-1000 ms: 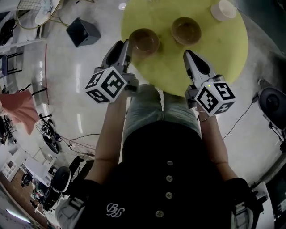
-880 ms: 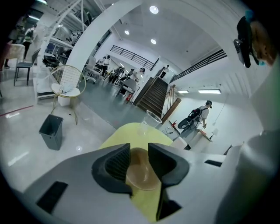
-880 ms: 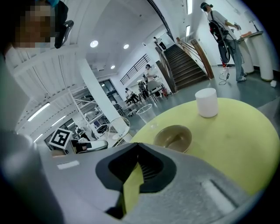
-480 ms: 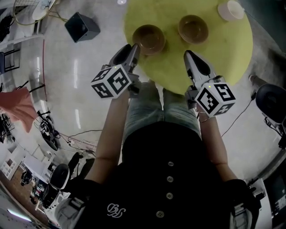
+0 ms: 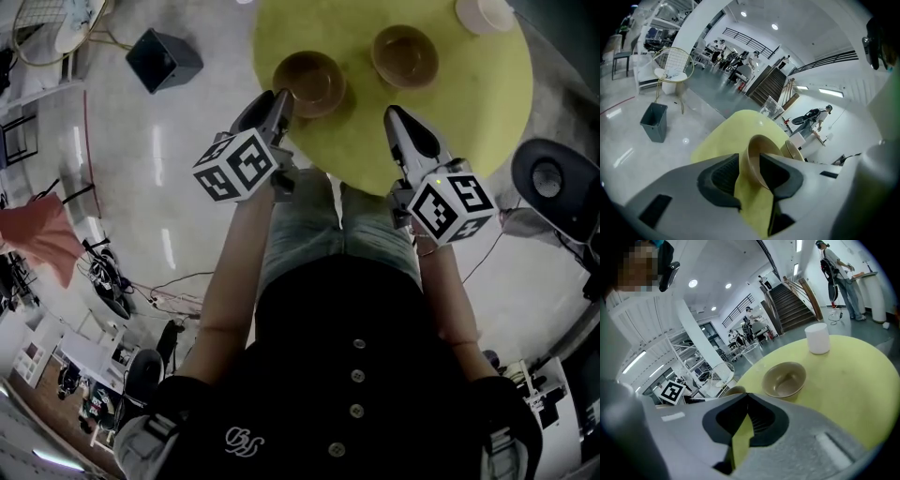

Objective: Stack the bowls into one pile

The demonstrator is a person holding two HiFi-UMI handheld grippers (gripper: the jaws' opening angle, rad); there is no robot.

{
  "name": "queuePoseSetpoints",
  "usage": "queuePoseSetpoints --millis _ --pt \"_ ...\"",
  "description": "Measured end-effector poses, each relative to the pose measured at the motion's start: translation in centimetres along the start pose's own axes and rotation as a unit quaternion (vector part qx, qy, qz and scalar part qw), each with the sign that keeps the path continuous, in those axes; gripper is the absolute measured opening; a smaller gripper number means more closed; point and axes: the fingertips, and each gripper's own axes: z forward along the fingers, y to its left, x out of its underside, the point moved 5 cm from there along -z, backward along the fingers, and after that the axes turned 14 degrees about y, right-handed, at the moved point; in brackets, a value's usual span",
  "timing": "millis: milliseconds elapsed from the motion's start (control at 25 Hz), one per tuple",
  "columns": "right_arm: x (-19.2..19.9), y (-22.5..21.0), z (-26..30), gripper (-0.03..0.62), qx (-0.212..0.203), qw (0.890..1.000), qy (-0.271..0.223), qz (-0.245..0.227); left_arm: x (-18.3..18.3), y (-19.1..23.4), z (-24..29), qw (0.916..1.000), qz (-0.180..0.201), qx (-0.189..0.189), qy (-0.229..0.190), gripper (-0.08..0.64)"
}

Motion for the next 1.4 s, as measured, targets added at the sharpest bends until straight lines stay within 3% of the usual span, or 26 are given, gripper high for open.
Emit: queuePoseSetpoints --millis 320,840,1400 --pt "-0.2 0.0 -0.4 0.003 0.011 1.000 -0.008 0.013 0.1 -0.3 0.7 0.9998 0.006 0.000 0.017 0.123" --pt "0.1 -0.4 -0.7 0.003 0.031 0.998 -0.032 0.035 -1.0 -0.1 1.8 0.9992 0.018 0.014 0.034 0.043" --pt "-0.5 -0.6 -2.8 0.003 0.055 0.994 -0.081 0.055 -4.4 -4.9 2.1 0.9899 0.117 0.059 0.055 0.038"
